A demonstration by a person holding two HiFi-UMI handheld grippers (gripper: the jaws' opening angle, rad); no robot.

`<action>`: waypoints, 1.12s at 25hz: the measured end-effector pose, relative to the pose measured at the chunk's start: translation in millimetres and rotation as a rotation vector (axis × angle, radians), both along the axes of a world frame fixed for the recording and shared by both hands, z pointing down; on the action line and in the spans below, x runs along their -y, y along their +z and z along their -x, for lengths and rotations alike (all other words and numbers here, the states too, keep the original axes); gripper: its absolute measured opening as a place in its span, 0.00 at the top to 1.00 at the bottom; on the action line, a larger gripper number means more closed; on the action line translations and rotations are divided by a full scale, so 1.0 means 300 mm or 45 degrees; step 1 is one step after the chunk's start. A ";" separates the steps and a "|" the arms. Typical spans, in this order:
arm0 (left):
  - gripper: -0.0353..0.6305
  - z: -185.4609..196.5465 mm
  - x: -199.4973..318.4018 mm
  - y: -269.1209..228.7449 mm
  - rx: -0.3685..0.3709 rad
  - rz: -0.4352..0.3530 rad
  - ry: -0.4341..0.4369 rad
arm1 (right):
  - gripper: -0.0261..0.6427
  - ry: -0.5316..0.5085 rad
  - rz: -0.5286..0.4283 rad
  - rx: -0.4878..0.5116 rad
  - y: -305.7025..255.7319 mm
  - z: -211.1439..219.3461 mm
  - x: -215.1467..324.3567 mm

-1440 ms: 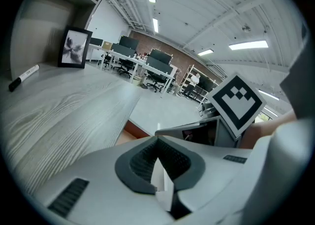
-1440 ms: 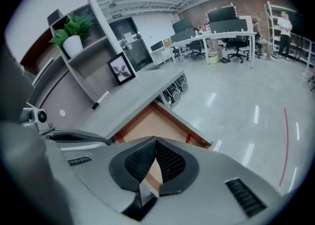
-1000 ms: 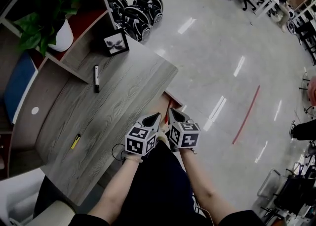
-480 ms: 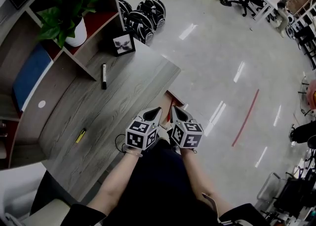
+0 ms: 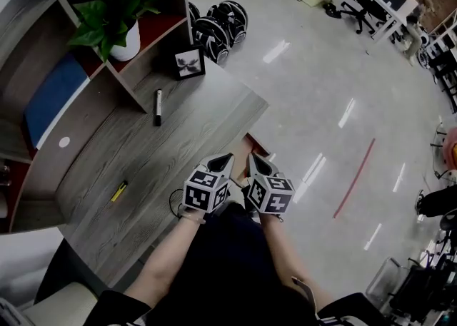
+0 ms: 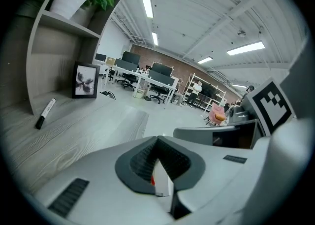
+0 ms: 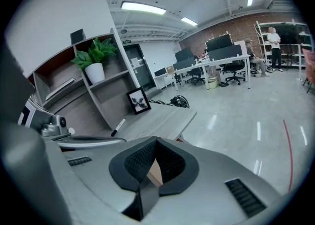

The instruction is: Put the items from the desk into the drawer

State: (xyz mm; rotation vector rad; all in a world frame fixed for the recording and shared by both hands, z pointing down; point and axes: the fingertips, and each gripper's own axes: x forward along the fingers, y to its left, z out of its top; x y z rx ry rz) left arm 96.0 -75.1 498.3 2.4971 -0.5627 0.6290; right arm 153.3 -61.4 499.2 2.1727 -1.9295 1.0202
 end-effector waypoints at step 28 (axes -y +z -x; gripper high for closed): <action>0.93 0.797 0.120 0.021 0.012 0.021 -0.784 | 0.95 -0.746 0.039 -0.005 0.028 0.766 0.213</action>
